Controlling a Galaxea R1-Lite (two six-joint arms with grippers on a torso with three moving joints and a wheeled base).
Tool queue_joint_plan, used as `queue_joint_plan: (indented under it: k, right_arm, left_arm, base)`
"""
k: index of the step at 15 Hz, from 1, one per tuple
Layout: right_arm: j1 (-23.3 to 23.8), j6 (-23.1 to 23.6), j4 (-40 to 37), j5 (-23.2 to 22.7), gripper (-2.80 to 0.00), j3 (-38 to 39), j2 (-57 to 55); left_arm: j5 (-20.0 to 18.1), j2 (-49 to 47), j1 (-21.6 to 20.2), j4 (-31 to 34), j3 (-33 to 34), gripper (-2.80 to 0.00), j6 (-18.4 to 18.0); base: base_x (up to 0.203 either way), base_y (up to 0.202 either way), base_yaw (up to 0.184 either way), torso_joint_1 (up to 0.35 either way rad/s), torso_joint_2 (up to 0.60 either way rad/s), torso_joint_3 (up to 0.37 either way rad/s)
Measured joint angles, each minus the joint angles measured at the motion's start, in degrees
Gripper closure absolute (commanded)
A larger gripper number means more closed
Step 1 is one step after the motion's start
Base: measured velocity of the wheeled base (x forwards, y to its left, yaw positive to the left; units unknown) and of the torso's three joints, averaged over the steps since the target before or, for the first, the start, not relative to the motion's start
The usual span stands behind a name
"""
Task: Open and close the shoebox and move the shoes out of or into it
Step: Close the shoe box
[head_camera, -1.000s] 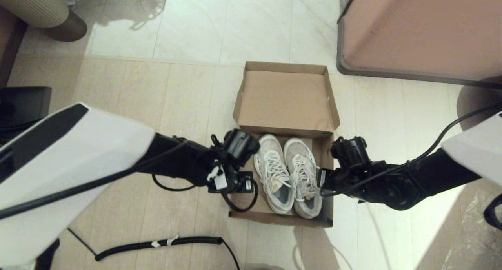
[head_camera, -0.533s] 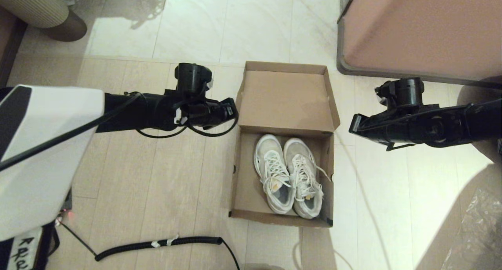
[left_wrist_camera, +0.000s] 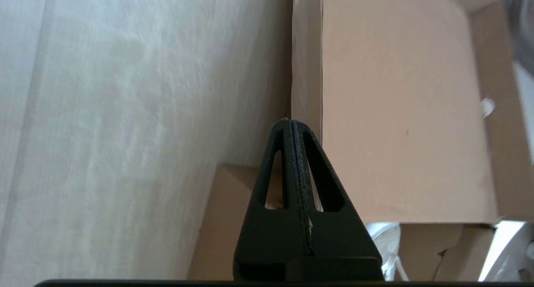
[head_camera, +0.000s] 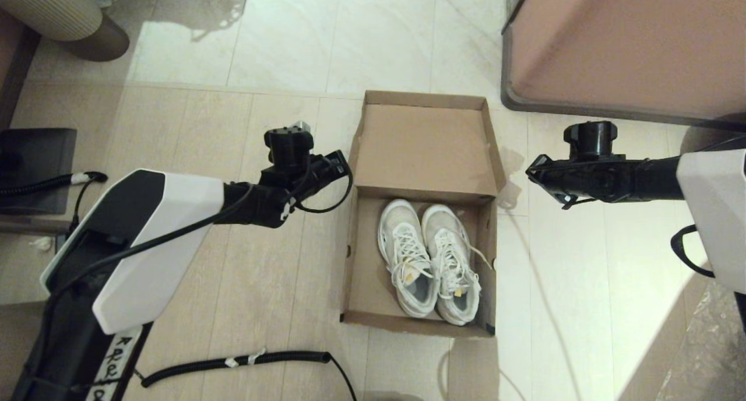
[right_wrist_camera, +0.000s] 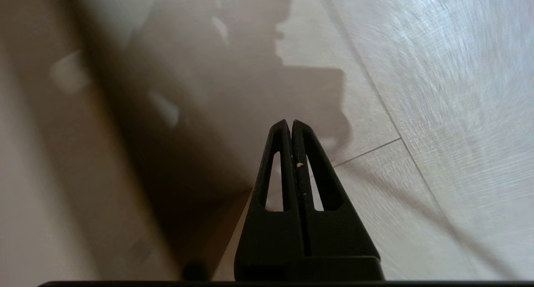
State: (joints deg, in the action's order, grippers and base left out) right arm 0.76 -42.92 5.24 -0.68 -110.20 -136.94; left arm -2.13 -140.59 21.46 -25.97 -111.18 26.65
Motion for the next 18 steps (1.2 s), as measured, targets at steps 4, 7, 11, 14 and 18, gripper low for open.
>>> queue_joint_plan:
  k: [4,7,11,14,18]
  right_arm:
    - [0.6,-17.8,4.5,-0.41,0.0,-2.23,-4.41]
    - [0.99,-23.14,7.2,-4.82,0.0,-2.46,-4.49]
    - [0.99,-24.89,13.49,-12.49,0.0,-2.48,-5.24]
    - [1.59,-30.8,18.32,-17.82,0.0,-2.47,-6.08]
    - [1.98,-39.18,25.9,-22.2,0.0,-2.46,-8.9]
  left_arm:
    - [2.77,-0.95,1.22,-0.11,0.31,0.0,-0.02]
    - [3.47,-0.92,1.88,0.15,0.71,0.0,-0.02]
    - [4.14,-0.98,2.59,0.24,1.16,0.0,-0.02]
    - [4.63,-0.94,2.71,0.39,1.31,0.0,-0.02]
    - [5.72,-0.83,3.29,0.43,1.78,0.0,-0.02]
  base:
    - [0.0,0.0,0.0,0.0,0.0,0.0]
    - [0.0,0.0,0.0,0.0,0.0,0.0]
    - [0.0,0.0,0.0,0.0,0.0,0.0]
    - [0.0,0.0,0.0,0.0,0.0,0.0]
    - [0.0,0.0,0.0,0.0,0.0,0.0]
